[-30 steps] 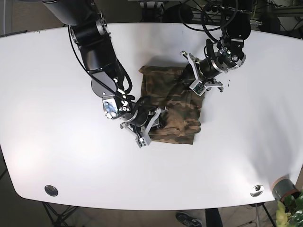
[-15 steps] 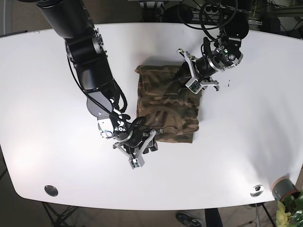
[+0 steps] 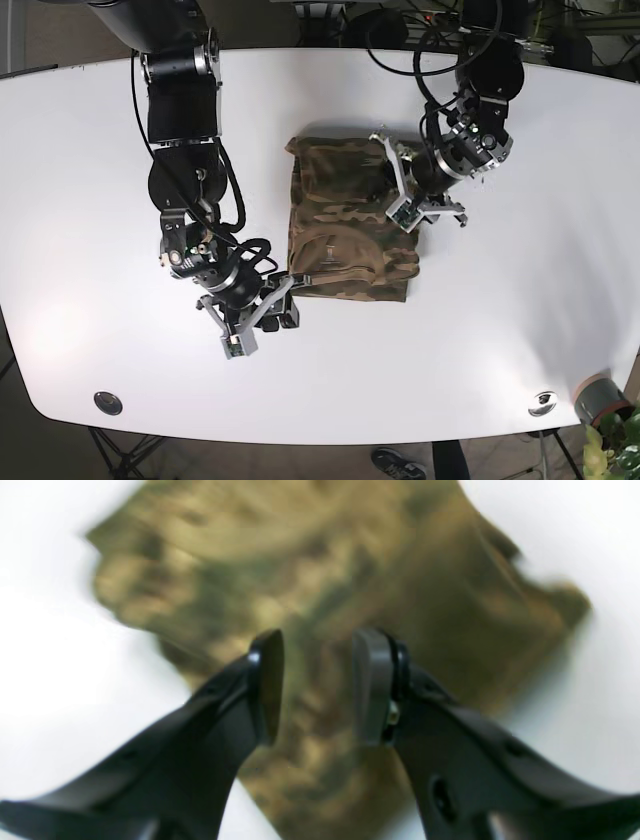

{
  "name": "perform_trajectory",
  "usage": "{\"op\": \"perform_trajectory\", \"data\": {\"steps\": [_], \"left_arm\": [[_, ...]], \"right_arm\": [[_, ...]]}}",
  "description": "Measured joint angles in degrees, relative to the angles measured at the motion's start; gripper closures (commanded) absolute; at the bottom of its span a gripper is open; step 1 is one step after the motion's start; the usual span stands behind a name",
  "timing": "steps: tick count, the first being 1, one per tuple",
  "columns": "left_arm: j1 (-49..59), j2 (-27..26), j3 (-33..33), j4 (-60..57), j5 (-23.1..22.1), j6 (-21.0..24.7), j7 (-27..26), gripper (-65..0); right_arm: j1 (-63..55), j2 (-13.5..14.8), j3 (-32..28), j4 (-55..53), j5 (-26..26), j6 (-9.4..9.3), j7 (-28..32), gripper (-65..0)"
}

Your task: Fold the T-shirt properly

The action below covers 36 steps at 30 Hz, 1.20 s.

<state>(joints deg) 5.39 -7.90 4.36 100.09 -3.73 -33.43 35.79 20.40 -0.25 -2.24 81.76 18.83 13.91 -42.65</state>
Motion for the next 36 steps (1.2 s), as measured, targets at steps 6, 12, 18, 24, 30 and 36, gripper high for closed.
{"op": "perform_trajectory", "data": {"steps": [6, 12, 18, 24, 30, 36], "left_arm": [[-3.5, 1.4, 1.9, -0.3, -0.3, 7.0, 1.0, -31.8], [-5.5, 3.0, 8.0, -1.0, -0.4, 20.9, 0.4, -44.7], [-7.3, 4.4, 13.8, -3.1, -0.6, 32.1, -3.5, -46.5], [-7.5, 4.7, 18.2, -8.7, -0.9, 41.4, -12.2, -46.7], [-7.5, 4.6, 20.1, -11.9, -1.0, 45.5, -15.7, -46.7], [-7.9, 4.7, 21.4, -16.2, -1.0, 45.4, -16.3, -46.7]], "right_arm": [[-2.6, 0.2, 6.2, 4.7, 0.4, 0.04, -1.4, -18.5], [-5.1, 1.2, 10.8, 6.0, -0.4, -0.15, -2.0, -18.5], [-5.7, 2.2, 12.8, 6.3, -0.5, -0.2, -2.1, -18.5], [-6.9, 2.5, 12.8, 6.4, -0.2, -0.15, -2.5, -18.5], [-6.9, 2.3, 13.2, 6.4, -0.2, -0.13, -2.4, -18.5], [-7.0, 2.5, 13.7, 6.4, -0.2, -0.13, -2.3, -18.5]]}}
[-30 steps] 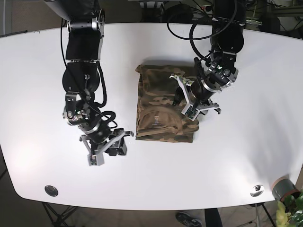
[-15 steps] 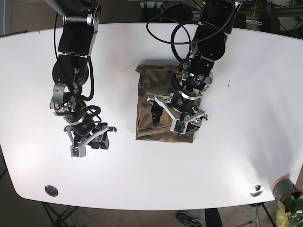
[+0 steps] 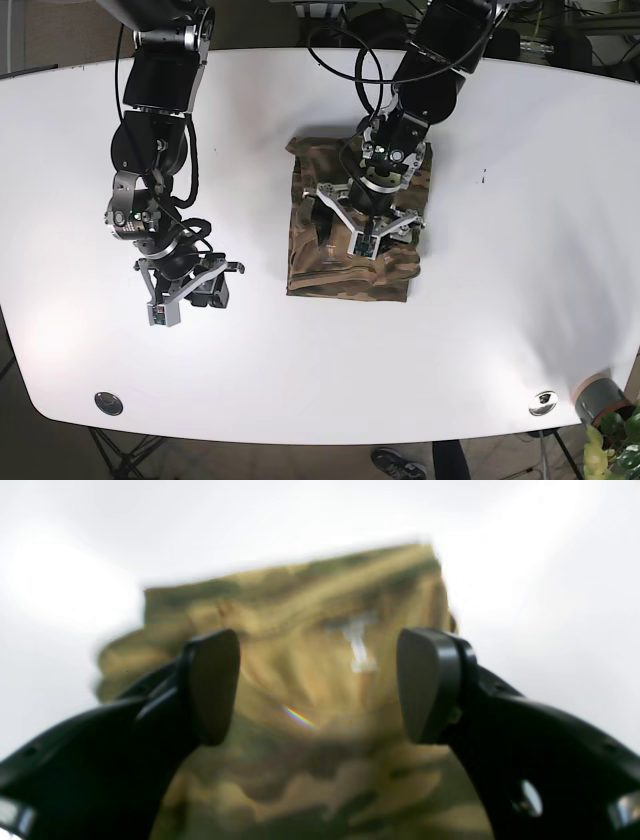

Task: Fold the T-shirt properly
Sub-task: 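Grasp the folded bundle with the left gripper and carry it off the table edge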

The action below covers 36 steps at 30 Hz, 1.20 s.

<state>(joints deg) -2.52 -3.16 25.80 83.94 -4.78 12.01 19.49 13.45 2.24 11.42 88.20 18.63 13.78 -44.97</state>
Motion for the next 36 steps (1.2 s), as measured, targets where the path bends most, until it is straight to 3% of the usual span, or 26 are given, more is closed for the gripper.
{"op": "perform_trajectory", "data": {"steps": [5, 8, 16, 27, 36], "left_arm": [[-0.7, 0.9, 0.0, -6.3, 0.1, 0.0, -0.4, -46.7], [-2.3, 1.1, 0.7, -10.4, 0.0, -0.5, -3.5, -46.7], [-2.9, -2.1, -2.3, -14.4, -1.3, -8.1, -7.4, -46.5], [-2.0, -15.5, -14.5, -18.4, -5.3, -24.8, -10.0, -45.8], [-2.1, -26.9, -23.7, -26.1, -6.4, -33.3, -10.1, -45.8]], "right_arm": [[0.0, -0.1, 0.0, 0.0, 0.0, -0.04, 0.1, -18.5], [0.0, -0.2, -0.1, 0.0, 0.0, -0.02, 0.1, -18.5], [0.0, -0.2, -0.1, 0.0, 0.2, -0.02, 0.1, -18.5], [0.0, -0.3, -0.1, 0.2, 0.2, -0.02, 0.1, -18.5], [-1.9, -0.3, -0.2, 0.3, 0.2, 0.0, 0.5, -18.5]]}}
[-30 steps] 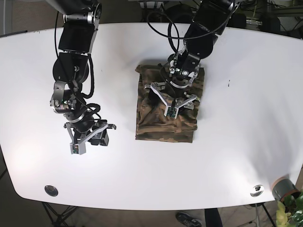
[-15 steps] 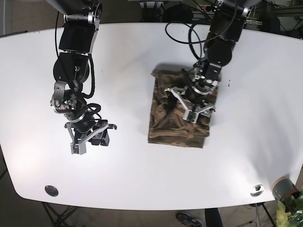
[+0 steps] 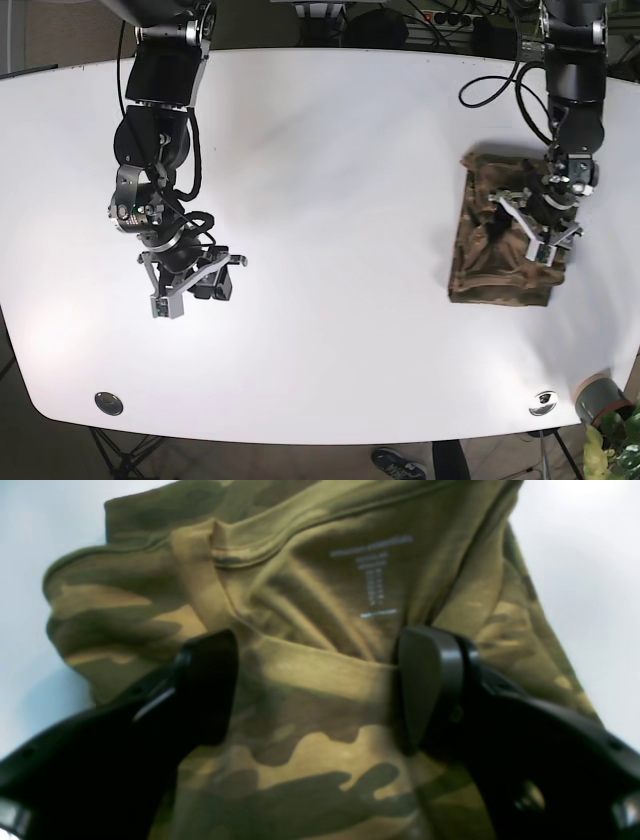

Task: Fold the T-shirt properly
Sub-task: 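Grasp the folded bundle with the left gripper and carry it off the table edge, then return the left gripper toward the table center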

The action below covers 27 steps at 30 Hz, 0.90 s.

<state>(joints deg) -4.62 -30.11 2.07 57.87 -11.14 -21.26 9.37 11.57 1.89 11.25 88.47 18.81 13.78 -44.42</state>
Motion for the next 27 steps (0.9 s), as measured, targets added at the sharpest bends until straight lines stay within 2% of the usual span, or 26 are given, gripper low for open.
{"op": "perform_trajectory", "data": {"steps": [6, 13, 18, 21, 27], "left_arm": [[-0.2, -5.4, -2.8, -5.5, -0.4, -4.4, -0.2, -45.8], [-0.2, -11.1, -2.8, -10.5, -0.3, -5.7, 0.0, -45.8], [0.2, -14.9, -2.8, -18.1, 0.3, -8.5, -8.0, -45.8], [0.4, -17.2, -2.8, -22.7, 0.9, -8.6, -11.5, -45.8], [1.0, -21.1, -2.6, -24.6, 4.5, -7.9, -8.6, -45.8]], "right_arm": [[-0.5, 0.0, 0.0, 0.0, -0.1, -0.02, 0.1, -18.5], [-2.4, -0.1, -0.3, 0.1, 0.0, 0.0, 0.0, -18.5], [-4.0, -0.1, -0.3, 2.3, -0.2, -0.04, 0.0, -18.5], [-5.0, -0.2, -0.4, 4.5, 0.0, 0.15, 0.2, -18.5], [-6.5, -0.1, -0.3, 7.0, 0.0, 0.15, 0.2, -18.5]]}}
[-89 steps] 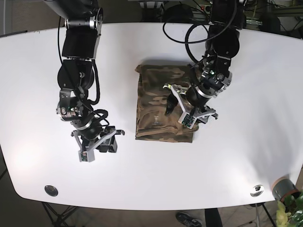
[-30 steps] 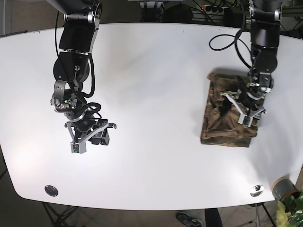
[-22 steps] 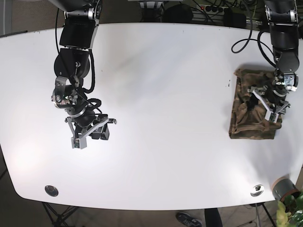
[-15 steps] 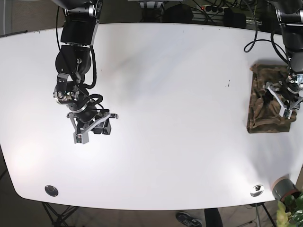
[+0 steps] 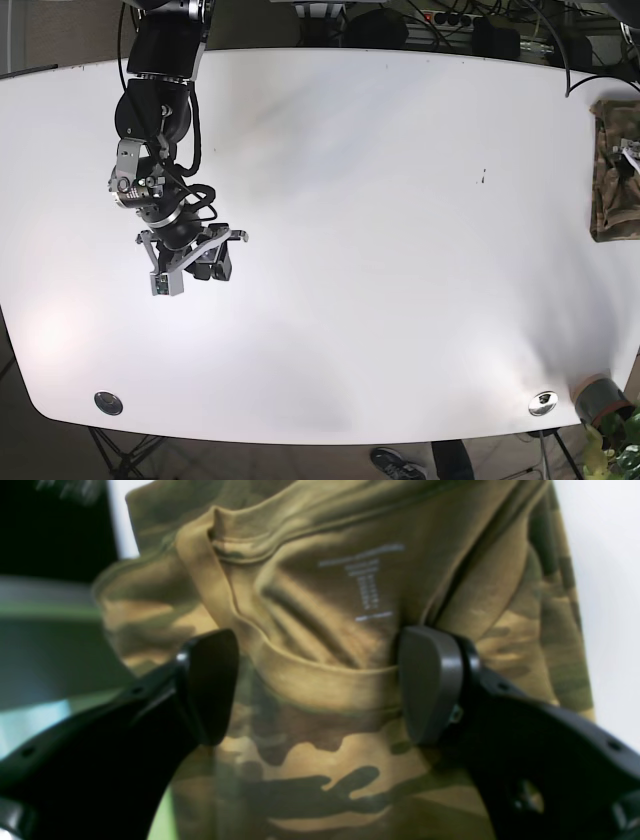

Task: Fold the T-shirt properly
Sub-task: 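Return the left gripper toward the table center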

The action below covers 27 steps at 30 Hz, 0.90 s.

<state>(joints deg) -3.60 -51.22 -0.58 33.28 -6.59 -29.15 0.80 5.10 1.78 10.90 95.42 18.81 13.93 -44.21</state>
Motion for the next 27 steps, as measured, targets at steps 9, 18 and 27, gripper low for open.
{"op": "perform_trajectory", "data": {"steps": [9, 18, 27], "left_arm": [[1.5, -1.7, -3.4, 4.8, -5.3, -0.3, 3.2, -45.8], [0.8, 1.0, -10.3, 18.0, -9.9, 0.1, 2.6, -45.8], [2.4, 9.4, -16.0, 30.1, -9.8, 0.3, 2.6, -45.7]], "right_arm": [[-2.7, 0.0, 0.0, 3.3, 0.0, 0.0, 0.0, -18.5], [-5.7, 0.3, 0.0, 5.0, -0.6, 0.0, 0.0, -18.7], [-9.3, 0.3, -0.4, 8.6, -0.6, -0.07, -0.1, -19.3]]}}
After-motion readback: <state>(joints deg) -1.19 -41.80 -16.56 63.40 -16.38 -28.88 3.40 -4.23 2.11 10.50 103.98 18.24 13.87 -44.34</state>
